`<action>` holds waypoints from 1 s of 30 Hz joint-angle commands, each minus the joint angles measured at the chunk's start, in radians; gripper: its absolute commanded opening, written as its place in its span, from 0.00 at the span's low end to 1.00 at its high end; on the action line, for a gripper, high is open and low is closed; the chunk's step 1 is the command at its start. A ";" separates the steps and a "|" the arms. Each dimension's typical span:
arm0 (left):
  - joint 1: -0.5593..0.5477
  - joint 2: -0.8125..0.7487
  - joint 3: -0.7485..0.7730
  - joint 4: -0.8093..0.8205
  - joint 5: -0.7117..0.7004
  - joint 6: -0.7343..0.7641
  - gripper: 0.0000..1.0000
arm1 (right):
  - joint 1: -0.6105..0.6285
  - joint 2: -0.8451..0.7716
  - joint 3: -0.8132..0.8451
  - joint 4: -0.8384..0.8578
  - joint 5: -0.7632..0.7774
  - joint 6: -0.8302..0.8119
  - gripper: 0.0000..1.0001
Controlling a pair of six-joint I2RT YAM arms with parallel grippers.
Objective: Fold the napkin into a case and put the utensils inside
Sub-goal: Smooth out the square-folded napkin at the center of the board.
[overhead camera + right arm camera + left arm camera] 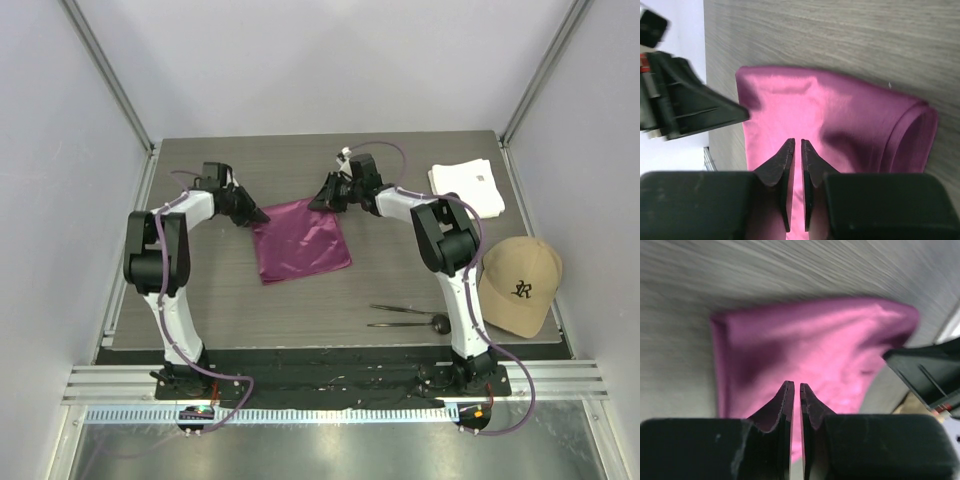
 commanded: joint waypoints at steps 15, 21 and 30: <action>0.044 0.107 0.090 -0.052 -0.128 0.050 0.12 | -0.104 0.161 0.135 0.138 -0.057 0.098 0.12; 0.042 0.070 0.185 -0.108 -0.103 0.072 0.13 | -0.105 0.091 0.141 0.120 -0.059 0.098 0.12; 0.068 0.133 0.216 -0.037 -0.016 -0.008 0.14 | -0.058 0.089 0.169 0.187 -0.062 0.178 0.12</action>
